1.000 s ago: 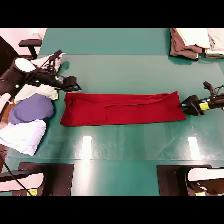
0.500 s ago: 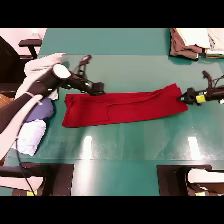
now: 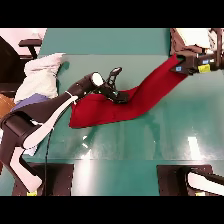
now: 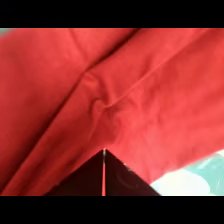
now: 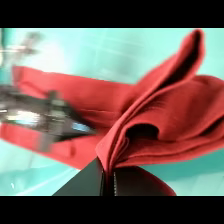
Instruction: Fold the shirts.
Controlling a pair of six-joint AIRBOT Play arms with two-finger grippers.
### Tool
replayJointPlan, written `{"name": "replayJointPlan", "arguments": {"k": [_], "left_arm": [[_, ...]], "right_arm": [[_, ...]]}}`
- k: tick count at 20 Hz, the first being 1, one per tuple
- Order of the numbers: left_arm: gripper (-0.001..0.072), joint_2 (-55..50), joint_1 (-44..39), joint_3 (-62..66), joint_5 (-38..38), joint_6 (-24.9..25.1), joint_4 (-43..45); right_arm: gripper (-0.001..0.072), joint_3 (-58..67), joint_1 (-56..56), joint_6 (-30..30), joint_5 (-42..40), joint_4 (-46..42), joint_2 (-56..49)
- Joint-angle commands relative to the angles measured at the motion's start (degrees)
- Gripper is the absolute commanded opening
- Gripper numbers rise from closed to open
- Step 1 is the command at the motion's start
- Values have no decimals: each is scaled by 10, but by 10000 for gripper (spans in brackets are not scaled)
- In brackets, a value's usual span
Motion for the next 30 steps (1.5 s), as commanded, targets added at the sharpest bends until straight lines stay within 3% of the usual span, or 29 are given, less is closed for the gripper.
{"name": "replayJointPlan", "arguments": {"k": [1,5,8,11,16,18,19,21,24,30], "left_arm": [[23,-20,-9,12,2,-14,16],[24,-22,-8,14,7,-13,17],[25,-8,29,46,-55,-12,21],[24,81,114,54,-93,-14,94],[25,268,283,54,-104,-13,148],[25,323,336,54,-109,-13,158],[25,341,355,54,-114,-13,158],[25,363,379,54,-130,-12,158],[25,370,388,53,-151,-12,158],[25,370,387,53,-176,-8,153]], "right_arm": [[17,47,76,14,-4,0,6],[17,49,136,23,-23,1,-3],[17,49,178,23,-40,1,-20],[17,49,237,22,-70,5,-35],[34,49,400,-41,-203,110,-119],[425,49,461,-89,-264,139,-165],[494,52,481,-94,-278,139,-183],[490,89,495,-103,-219,108,-217],[478,103,462,-56,-148,11,-218],[481,-120,249,19,-141,-49,-121]]}}
